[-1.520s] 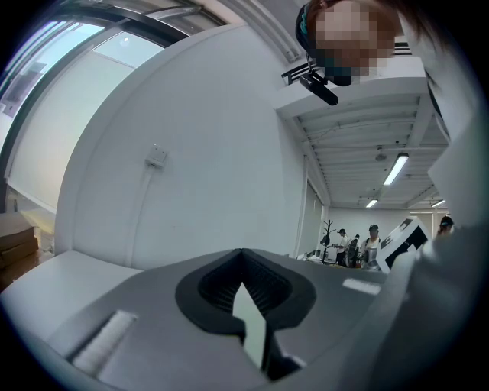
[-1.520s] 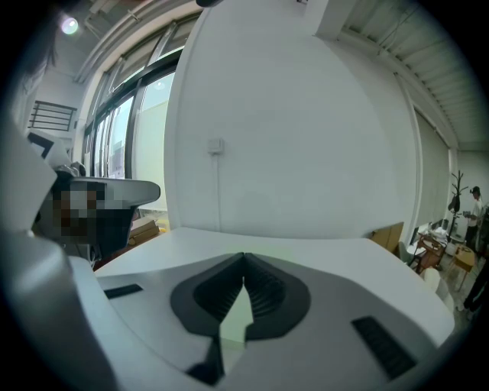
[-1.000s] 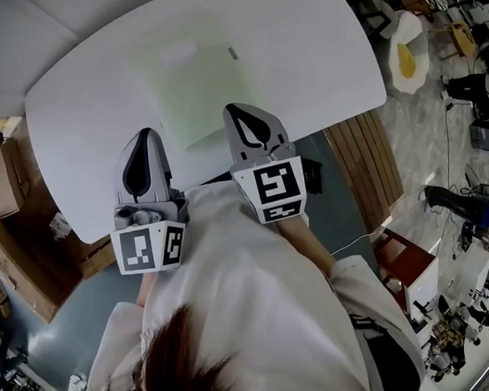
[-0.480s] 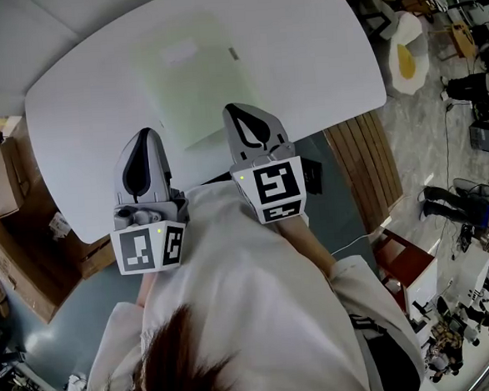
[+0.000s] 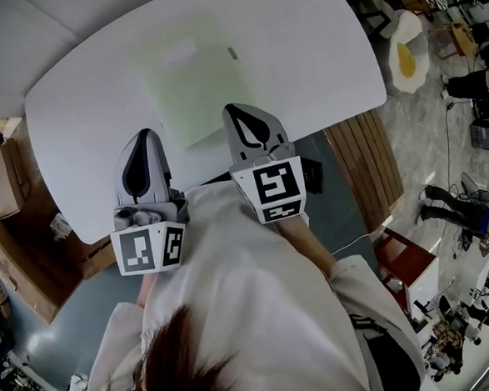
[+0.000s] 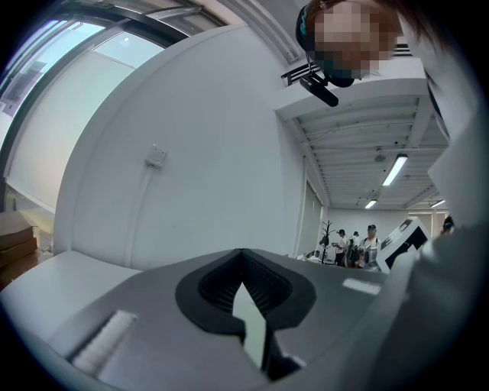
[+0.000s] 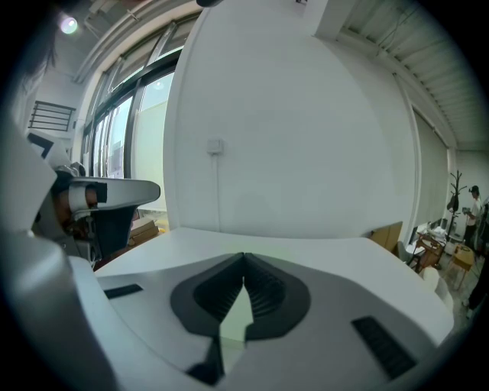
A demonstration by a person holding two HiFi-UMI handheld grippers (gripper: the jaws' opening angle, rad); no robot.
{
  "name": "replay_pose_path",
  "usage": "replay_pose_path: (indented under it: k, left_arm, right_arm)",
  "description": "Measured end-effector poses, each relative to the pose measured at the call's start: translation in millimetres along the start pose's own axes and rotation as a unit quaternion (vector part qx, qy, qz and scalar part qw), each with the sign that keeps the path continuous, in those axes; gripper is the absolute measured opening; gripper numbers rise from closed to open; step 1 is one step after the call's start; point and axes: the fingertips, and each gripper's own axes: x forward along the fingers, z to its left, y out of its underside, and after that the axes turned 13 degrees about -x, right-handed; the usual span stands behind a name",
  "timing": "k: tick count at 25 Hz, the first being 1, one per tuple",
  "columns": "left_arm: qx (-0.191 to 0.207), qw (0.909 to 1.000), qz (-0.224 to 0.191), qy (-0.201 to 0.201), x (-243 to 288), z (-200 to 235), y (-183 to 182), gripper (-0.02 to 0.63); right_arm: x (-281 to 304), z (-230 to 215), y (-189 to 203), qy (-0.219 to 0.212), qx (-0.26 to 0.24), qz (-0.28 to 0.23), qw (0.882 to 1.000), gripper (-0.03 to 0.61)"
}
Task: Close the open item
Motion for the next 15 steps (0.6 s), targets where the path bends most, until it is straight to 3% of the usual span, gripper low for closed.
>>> replay_pose_path:
  k: [15]
  left_arm:
    - [0.0,1.0,-0.001,-0.002,1.3,-0.2,1.7,0.008]
  right_arm:
    - [1.4,1.2,1.0,-0.008,-0.006,0.0,1.0,0.009]
